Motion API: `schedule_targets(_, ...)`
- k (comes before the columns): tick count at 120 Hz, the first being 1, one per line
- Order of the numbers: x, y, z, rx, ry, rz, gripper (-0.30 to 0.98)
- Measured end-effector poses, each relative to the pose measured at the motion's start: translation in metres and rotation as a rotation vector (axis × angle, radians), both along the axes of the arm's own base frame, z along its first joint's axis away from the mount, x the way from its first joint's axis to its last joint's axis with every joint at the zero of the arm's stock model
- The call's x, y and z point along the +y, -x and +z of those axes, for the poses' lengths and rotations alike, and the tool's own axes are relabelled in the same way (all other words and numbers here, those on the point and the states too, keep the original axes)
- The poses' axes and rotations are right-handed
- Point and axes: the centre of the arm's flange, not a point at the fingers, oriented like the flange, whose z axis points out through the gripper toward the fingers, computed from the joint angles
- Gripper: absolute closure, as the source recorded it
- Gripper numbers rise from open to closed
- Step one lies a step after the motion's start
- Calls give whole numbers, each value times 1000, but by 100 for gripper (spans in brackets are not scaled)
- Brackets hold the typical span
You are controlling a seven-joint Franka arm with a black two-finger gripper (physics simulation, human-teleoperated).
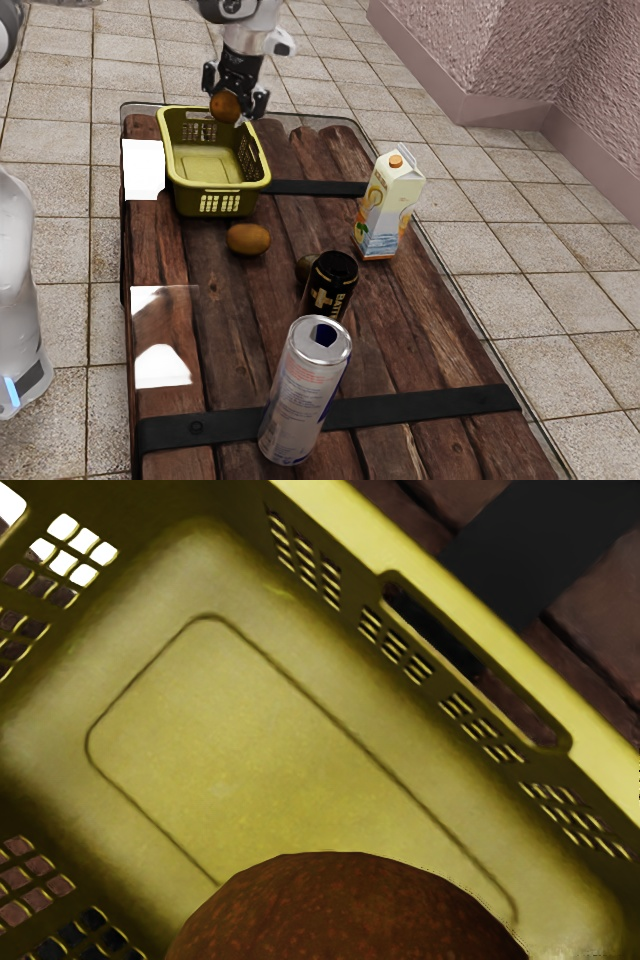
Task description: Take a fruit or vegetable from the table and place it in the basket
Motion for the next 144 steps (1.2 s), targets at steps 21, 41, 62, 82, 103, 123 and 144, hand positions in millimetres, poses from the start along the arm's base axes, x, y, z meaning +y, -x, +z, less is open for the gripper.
schedule_targets(21, -7, 13, -23, -15, 17, -123, 46)
schedule_targets(41, -5, 12, -45, -21, 8, -200, 46)
schedule_targets(62, -6, 15, -43, -55, -3, -265, 46)
schedule_targets(82, -12, 30, -35, -69, -9, -313, 46)
schedule_targets(103, -16, 39, -37, -45, 7, -337, 46)
schedule_targets(123, -17, 45, -42, -1, 32, -348, 46)
schedule_targets(144, -18, 48, -47, 28, 60, -359, 17)
